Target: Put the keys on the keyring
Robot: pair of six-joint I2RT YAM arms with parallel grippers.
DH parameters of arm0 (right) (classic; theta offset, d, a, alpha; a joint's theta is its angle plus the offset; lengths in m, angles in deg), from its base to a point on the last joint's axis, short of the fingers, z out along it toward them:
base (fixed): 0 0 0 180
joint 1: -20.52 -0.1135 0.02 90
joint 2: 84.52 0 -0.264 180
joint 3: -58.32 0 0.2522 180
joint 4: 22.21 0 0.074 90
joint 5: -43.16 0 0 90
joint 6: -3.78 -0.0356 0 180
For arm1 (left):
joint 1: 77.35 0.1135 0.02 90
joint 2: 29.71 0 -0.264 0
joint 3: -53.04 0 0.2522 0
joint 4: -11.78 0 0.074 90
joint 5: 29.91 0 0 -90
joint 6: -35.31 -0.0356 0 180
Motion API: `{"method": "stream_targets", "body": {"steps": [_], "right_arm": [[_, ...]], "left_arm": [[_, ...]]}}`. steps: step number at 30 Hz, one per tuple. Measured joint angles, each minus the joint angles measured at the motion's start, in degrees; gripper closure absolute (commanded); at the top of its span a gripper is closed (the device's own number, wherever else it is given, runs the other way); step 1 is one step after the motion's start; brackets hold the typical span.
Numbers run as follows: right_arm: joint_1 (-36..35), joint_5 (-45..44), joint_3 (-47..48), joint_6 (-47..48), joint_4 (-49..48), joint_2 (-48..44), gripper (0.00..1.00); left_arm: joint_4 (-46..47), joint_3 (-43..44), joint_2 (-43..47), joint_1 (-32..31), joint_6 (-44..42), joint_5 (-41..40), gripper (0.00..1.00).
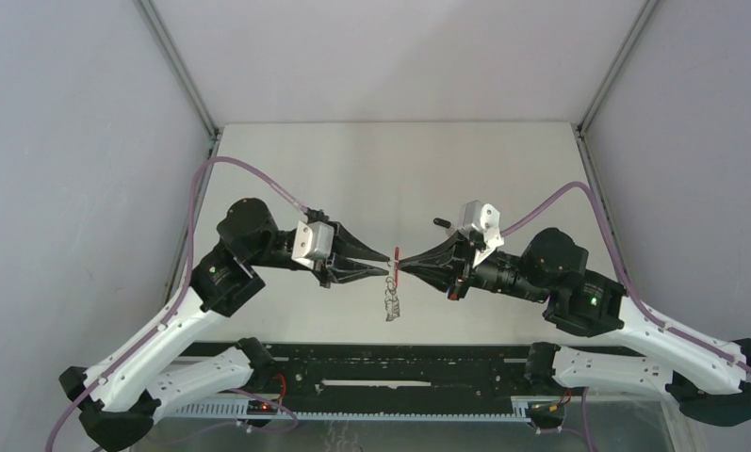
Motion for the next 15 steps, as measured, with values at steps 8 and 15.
{"method": "stream_targets", "body": {"steps": [8,15], "right_arm": [[0.0,0.07,-0.66,-0.63,-1.86,-0.02,1.0],[0.0,0.09,-1.33,-1.2,-3.45,-0.02,1.0]], "left_arm": [[1.68,0.0,-0.61,0.0,2.38,0.11,0.85],[3.08,0.0,-0.9,0.0,4.0,0.79,0.83]]}}
